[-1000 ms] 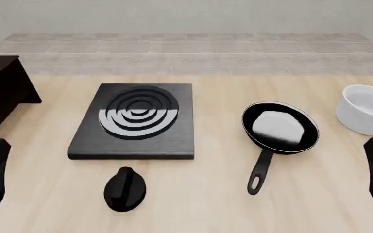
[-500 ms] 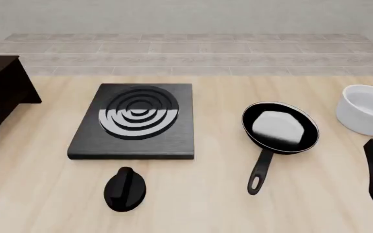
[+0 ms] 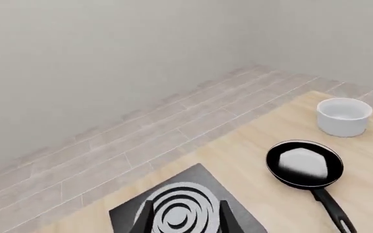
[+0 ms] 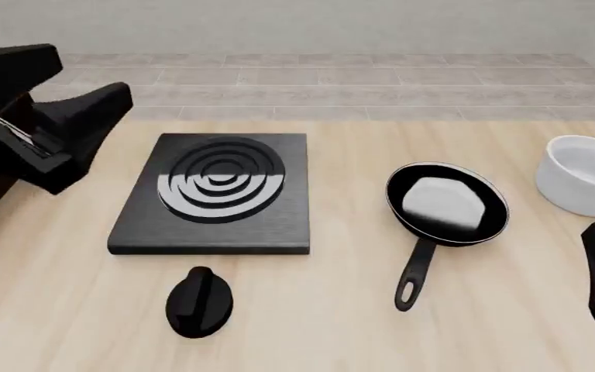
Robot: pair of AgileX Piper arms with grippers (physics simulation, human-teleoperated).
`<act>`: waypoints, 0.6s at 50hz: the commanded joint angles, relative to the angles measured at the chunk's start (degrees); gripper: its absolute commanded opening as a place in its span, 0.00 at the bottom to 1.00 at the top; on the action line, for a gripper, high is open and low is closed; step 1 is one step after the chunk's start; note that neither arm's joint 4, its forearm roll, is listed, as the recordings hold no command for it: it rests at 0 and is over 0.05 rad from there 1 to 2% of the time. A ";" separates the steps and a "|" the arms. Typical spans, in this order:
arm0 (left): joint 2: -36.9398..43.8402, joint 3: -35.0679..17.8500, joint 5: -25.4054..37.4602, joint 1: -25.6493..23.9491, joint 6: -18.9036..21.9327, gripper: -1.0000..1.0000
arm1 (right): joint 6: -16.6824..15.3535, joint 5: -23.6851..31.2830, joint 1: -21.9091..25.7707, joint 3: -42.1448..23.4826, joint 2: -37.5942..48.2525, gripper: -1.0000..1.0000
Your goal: Put the frying pan on top of the cabinet.
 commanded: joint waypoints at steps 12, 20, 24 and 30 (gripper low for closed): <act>26.01 -16.31 4.12 -11.01 -0.71 1.00 | -0.40 -0.63 -0.16 0.41 0.04 1.00; 33.42 -19.65 4.66 -11.53 -2.43 1.00 | -0.56 -0.68 -0.15 0.41 -0.15 1.00; 37.62 -21.40 5.37 -12.60 -4.11 1.00 | -0.70 -0.64 -0.03 0.41 -0.15 1.00; 41.78 -21.53 4.28 -12.81 -4.63 1.00 | -0.79 -0.65 -0.05 0.41 -0.20 1.00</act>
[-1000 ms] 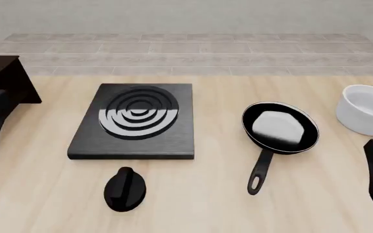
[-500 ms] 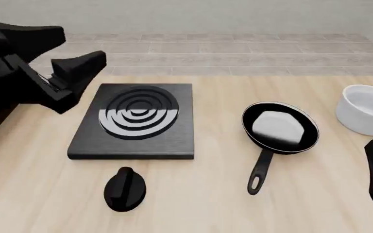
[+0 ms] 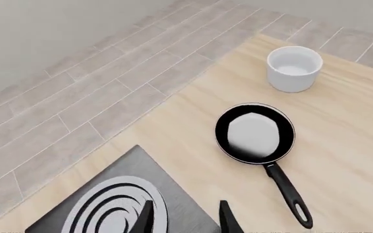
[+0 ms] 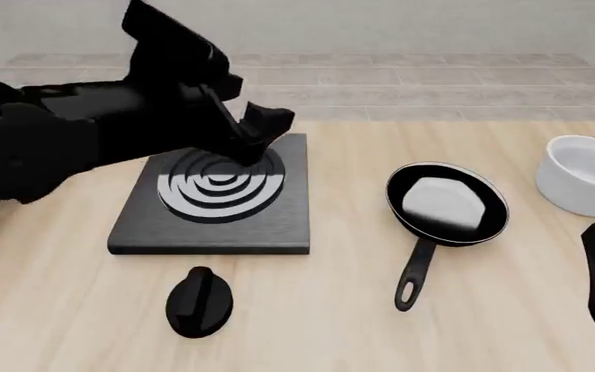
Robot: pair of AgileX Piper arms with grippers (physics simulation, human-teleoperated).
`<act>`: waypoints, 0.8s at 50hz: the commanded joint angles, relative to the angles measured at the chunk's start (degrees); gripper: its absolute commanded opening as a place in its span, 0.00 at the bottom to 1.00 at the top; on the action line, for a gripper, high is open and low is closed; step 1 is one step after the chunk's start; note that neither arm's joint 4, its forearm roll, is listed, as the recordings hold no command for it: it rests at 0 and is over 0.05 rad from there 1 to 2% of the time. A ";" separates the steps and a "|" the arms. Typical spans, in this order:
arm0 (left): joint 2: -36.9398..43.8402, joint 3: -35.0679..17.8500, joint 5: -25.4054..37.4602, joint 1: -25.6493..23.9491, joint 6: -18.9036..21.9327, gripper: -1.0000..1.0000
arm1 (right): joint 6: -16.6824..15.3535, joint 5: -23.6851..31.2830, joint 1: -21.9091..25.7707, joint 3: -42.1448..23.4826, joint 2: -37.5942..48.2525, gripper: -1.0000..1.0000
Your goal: Put the frying pan on top of the cabinet.
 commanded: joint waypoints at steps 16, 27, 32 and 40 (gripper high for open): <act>18.63 -7.32 -0.94 -2.25 -5.20 1.00 | -0.63 0.11 0.13 0.02 -0.07 1.00; 25.61 -12.25 -0.01 -4.14 -9.36 1.00 | -0.51 0.40 0.09 0.04 -0.24 1.00; 27.40 -13.41 -0.05 -5.34 -10.43 1.00 | -0.48 0.44 0.17 0.03 -0.24 1.00; 30.36 -15.43 0.30 -6.82 -12.64 1.00 | -0.28 0.44 0.11 0.03 -0.22 1.00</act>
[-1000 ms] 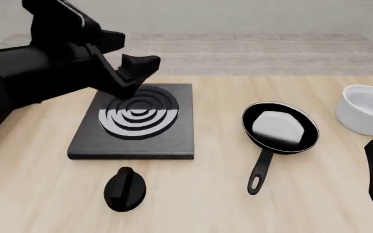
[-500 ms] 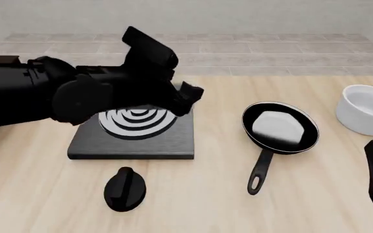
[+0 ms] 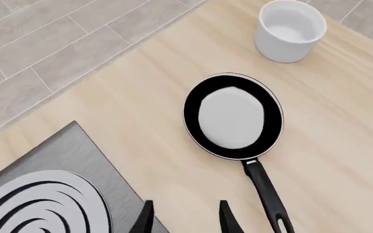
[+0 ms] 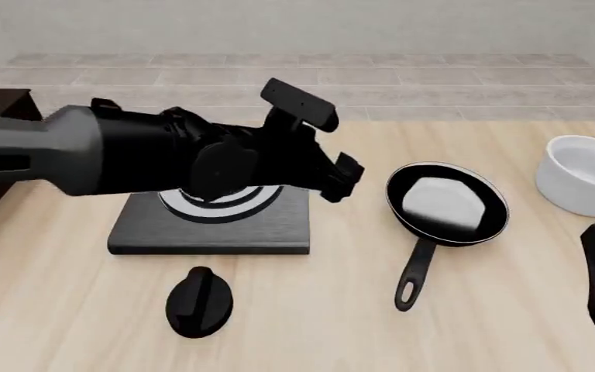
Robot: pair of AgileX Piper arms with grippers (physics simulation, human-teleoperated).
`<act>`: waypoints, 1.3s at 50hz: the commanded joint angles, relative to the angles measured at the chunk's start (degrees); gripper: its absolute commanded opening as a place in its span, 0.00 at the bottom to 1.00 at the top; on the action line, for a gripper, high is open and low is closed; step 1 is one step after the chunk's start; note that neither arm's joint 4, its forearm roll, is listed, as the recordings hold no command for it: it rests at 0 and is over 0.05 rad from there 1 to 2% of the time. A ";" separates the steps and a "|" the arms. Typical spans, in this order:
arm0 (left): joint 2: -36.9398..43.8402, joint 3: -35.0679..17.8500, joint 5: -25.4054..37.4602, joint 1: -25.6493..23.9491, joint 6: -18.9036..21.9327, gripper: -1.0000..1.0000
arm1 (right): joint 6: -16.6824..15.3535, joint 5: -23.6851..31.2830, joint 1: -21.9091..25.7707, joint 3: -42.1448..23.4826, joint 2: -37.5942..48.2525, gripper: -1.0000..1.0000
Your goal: Put the frying pan on top of the cabinet.
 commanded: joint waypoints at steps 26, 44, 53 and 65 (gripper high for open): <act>13.07 -9.46 2.28 -4.56 -8.93 1.00 | 0.39 0.14 -0.02 0.01 -0.06 1.00; 16.53 -14.18 4.29 -7.05 -11.17 1.00 | 0.52 0.17 0.06 0.00 -0.07 1.00; 18.94 -15.54 4.23 -8.58 -12.09 1.00 | 0.56 0.11 0.07 0.01 -0.08 1.00; 19.75 -16.40 4.61 -9.88 -13.10 1.00 | 0.37 0.12 0.06 0.01 -0.08 1.00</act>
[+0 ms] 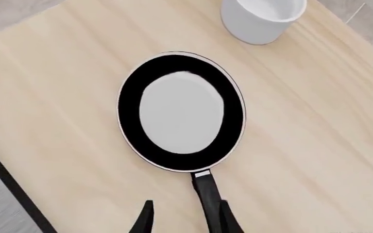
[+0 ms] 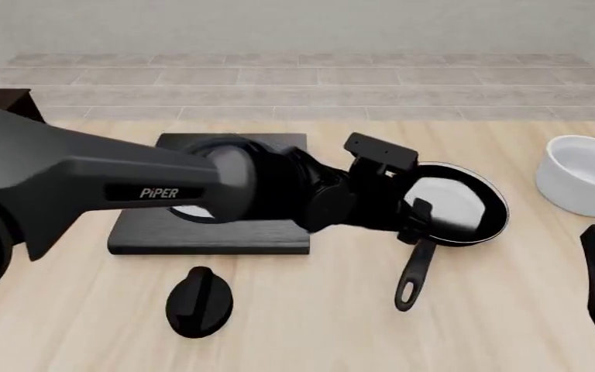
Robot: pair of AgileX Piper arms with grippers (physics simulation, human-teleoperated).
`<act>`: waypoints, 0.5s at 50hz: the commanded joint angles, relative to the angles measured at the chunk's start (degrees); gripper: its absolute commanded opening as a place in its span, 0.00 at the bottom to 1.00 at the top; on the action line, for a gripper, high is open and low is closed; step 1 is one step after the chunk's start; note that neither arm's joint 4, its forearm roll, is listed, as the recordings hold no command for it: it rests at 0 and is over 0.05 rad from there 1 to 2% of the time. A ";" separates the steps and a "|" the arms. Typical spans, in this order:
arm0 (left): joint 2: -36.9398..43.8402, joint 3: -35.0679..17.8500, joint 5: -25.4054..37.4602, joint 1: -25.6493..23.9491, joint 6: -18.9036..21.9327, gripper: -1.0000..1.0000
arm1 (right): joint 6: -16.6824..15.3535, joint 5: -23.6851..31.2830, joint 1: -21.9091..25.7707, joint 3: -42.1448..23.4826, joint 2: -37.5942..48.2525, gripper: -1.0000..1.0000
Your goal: Put the frying pan on top of the cabinet.
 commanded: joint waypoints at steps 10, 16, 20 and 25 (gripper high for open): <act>2.75 -1.43 -0.05 -1.54 -1.22 1.00 | -0.06 -0.11 -0.10 0.00 -0.01 1.00; 3.96 -1.83 -0.22 -1.67 -1.58 1.00 | 0.17 -0.11 -0.12 0.00 0.00 1.00; 4.29 -2.38 0.07 -2.23 -1.64 1.00 | 0.37 -0.11 -0.19 0.00 0.00 1.00; 4.69 -2.94 0.24 -2.49 -1.84 1.00 | 0.38 -0.12 -0.20 0.00 0.00 1.00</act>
